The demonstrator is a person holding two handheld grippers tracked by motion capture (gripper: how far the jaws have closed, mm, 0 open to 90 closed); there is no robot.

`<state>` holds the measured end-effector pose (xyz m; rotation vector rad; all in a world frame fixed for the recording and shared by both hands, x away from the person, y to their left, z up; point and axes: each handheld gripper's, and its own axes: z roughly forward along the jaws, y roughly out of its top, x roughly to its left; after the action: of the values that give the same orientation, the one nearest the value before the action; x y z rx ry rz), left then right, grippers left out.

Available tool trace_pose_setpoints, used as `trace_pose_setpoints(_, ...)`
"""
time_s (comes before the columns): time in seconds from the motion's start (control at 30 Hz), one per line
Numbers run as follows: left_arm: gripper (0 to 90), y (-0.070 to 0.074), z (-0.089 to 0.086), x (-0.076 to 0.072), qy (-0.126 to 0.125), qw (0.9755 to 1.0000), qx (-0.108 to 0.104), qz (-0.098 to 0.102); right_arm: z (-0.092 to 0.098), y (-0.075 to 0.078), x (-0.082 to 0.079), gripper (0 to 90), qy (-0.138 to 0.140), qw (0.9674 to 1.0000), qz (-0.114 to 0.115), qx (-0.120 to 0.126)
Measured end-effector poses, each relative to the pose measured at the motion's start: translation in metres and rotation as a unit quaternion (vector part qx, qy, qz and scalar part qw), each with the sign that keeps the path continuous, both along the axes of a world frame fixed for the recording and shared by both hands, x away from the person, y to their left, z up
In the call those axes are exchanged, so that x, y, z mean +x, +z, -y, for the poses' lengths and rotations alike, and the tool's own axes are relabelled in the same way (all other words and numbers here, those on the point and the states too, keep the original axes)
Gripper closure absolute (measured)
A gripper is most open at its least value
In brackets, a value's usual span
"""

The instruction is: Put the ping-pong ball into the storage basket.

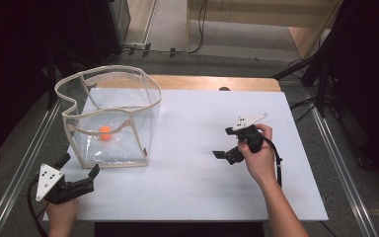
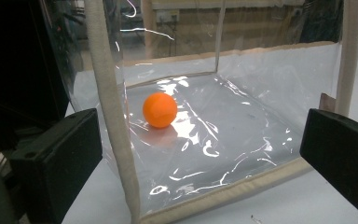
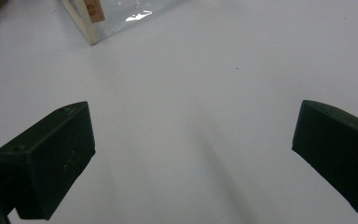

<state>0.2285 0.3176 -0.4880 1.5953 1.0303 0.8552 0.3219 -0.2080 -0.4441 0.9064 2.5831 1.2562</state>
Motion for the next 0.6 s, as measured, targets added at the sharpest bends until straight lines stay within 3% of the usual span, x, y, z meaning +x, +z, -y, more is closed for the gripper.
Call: trace_pose_setpoints(0.6,0.0,0.0,0.001,0.0,0.001,1.0,0.0,0.0,0.029,-0.021,-0.015,0.0,-0.032,0.9994,0.005,0.012)
